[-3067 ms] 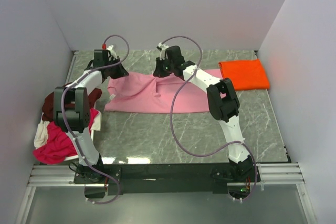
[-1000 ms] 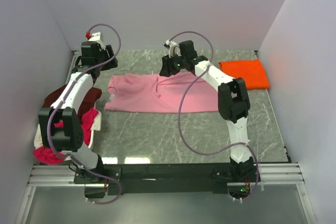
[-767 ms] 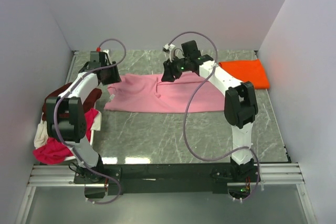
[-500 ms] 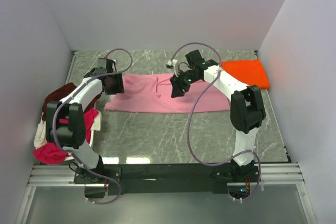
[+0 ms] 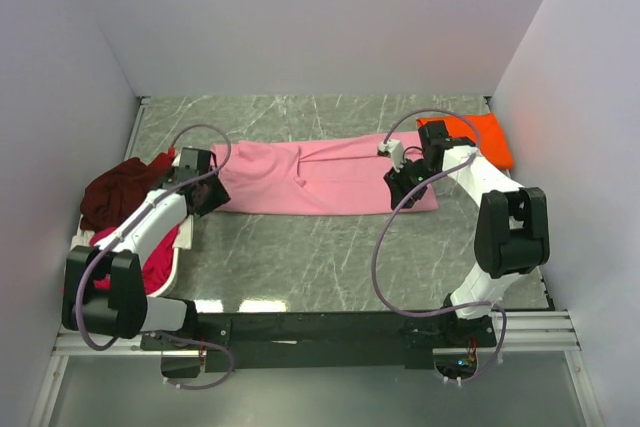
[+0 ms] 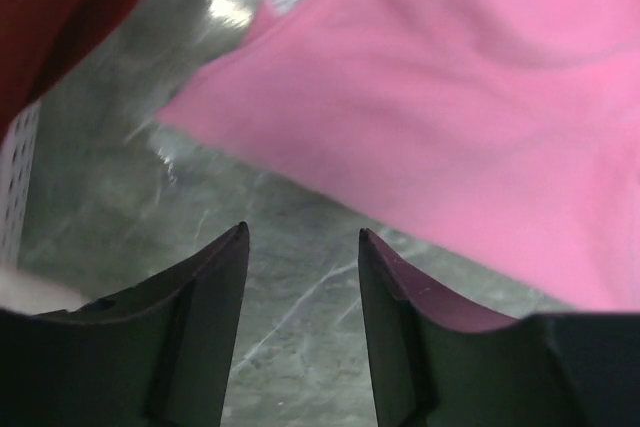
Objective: Fold and stack the t-shirts
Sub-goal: Fold the tshirt
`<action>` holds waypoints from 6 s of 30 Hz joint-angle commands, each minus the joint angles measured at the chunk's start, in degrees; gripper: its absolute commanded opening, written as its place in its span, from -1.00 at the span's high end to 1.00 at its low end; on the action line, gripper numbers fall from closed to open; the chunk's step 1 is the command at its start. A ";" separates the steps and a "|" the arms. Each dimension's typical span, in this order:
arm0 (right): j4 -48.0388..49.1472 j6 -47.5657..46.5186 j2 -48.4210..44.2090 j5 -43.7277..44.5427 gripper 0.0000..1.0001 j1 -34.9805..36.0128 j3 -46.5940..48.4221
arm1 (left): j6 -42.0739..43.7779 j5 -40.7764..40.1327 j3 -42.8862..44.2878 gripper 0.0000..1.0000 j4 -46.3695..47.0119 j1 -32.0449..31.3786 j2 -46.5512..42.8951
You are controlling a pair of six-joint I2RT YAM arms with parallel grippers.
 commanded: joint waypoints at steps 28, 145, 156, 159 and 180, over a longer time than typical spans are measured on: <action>1.13 -11.36 0.83 8.30 -0.04 1.28 -2.77 | -21.24 -12.56 0.11 0.84 3.93 -1.90 8.71; 3.24 15.18 16.82 -22.81 0.11 11.39 24.83 | 24.73 61.71 17.17 0.69 26.95 7.59 26.64; 10.24 23.85 19.46 -17.29 0.10 13.40 24.56 | 28.69 54.00 15.38 0.56 23.29 7.50 25.48; 13.50 37.79 22.35 -9.83 0.01 16.04 27.19 | 27.55 51.79 18.11 0.58 20.19 7.50 27.95; 18.45 55.79 33.43 9.62 0.06 22.28 36.96 | 24.65 41.77 19.44 0.25 19.75 7.59 24.97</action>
